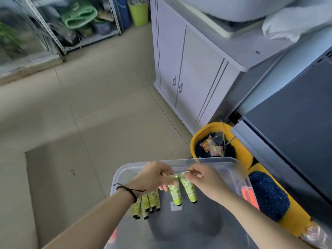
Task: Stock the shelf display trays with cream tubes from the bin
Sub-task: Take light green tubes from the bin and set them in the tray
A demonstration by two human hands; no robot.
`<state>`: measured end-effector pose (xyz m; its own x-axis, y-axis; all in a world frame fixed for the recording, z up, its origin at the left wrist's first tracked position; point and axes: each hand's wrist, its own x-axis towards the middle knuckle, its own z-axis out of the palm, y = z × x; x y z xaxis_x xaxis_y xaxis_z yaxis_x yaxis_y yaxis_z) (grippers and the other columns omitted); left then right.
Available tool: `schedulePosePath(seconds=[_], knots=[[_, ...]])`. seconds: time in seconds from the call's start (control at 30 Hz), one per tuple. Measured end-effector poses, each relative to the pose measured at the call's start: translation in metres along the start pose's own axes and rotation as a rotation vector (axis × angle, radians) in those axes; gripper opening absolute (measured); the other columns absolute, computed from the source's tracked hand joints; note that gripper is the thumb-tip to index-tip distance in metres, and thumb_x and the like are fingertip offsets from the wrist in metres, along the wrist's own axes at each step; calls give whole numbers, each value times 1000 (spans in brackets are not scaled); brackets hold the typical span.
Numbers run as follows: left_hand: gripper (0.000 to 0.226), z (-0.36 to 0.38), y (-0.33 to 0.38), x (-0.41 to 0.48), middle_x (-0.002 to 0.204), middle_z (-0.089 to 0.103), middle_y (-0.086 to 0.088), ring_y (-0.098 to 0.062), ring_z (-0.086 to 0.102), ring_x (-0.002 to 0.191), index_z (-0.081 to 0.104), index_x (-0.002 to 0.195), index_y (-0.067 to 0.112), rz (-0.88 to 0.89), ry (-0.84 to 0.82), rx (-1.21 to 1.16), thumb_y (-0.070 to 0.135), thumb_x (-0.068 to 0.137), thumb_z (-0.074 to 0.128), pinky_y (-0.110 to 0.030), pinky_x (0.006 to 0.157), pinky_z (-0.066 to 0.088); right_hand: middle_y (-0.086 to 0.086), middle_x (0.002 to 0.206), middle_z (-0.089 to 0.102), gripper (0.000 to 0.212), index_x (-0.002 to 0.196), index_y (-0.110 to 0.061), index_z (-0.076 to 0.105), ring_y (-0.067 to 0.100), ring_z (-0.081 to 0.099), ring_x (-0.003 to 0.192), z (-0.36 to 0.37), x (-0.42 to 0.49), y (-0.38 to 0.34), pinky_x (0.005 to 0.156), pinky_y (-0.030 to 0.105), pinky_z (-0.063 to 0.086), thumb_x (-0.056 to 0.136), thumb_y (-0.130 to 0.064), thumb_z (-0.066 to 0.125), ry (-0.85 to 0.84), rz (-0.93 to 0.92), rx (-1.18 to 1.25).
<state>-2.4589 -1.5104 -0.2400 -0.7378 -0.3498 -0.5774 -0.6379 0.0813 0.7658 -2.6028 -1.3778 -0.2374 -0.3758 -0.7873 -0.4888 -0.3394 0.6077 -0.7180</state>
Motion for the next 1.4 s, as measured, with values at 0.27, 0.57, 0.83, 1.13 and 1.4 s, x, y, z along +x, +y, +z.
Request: schedulePosePath(seconds=[0.27, 0.57, 0.83, 1.13, 1.4], knots=[[13, -78, 104, -56, 55, 61, 5, 0, 54, 47, 67, 72, 22, 227, 108, 152, 29, 76, 77, -14, 57, 47, 4, 73, 67, 11, 85, -13, 68, 15, 62, 71, -70, -34, -122, 69, 34, 48, 91, -20, 62, 122, -188, -11], [10, -187, 291, -160, 48, 57, 9, -1, 51, 48, 71, 72, 16, 569, 292, 194, 25, 77, 75, -14, 53, 44, -6, 82, 73, 7, 86, -17, 74, 10, 68, 80, -192, -109, -302, 79, 30, 54, 86, -18, 67, 372, -422, -18], [14, -249, 465, -269, 57, 64, 4, -9, 60, 53, 70, 79, 20, 831, 413, 400, 34, 78, 72, -22, 57, 51, -10, 77, 72, 7, 80, -19, 76, 7, 66, 73, -311, -225, -450, 67, 16, 49, 82, -17, 70, 642, -595, -122], [22, -234, 636, -349, 62, 68, -5, -11, 65, 57, 69, 79, 15, 1066, 319, 537, 36, 78, 65, -16, 57, 50, -15, 60, 65, 12, 73, -25, 72, -2, 58, 57, -437, -364, -513, 54, 13, 45, 81, -16, 72, 812, -547, -215], [21, -140, 749, -334, 75, 71, -9, -11, 68, 65, 68, 86, 10, 1133, 84, 680, 25, 93, 55, -25, 68, 57, 0, 72, 67, 4, 81, -17, 71, 9, 61, 64, -529, -459, -465, 63, 30, 53, 84, -15, 71, 936, -336, -264]])
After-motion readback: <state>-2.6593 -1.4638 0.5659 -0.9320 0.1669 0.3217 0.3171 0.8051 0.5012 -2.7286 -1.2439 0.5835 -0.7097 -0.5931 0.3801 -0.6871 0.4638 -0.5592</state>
